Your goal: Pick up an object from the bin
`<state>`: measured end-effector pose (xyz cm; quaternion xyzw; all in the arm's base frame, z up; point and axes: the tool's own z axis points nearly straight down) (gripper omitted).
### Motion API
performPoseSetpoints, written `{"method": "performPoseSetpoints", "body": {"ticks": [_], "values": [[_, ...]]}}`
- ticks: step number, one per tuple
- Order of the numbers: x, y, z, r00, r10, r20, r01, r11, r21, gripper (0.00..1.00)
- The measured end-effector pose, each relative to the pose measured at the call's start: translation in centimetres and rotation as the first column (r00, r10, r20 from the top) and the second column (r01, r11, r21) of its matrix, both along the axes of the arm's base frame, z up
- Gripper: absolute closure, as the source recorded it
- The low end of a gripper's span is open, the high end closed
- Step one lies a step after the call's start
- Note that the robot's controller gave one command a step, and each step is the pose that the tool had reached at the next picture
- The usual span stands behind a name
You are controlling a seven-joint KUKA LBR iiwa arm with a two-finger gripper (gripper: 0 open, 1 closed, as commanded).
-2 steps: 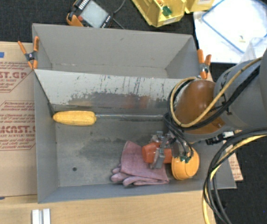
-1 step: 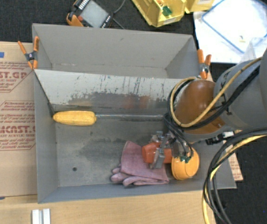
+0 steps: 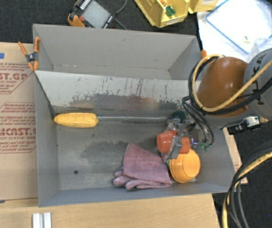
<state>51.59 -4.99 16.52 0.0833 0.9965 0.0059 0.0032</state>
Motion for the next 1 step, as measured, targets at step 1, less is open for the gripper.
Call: {"method": "performPoseSetpoints", "body": {"ticks": [1], "values": [[-1.73,0.15,11.91,0.998,0.068,-0.001,-0.068,0.998,-0.001,1.00]]}}
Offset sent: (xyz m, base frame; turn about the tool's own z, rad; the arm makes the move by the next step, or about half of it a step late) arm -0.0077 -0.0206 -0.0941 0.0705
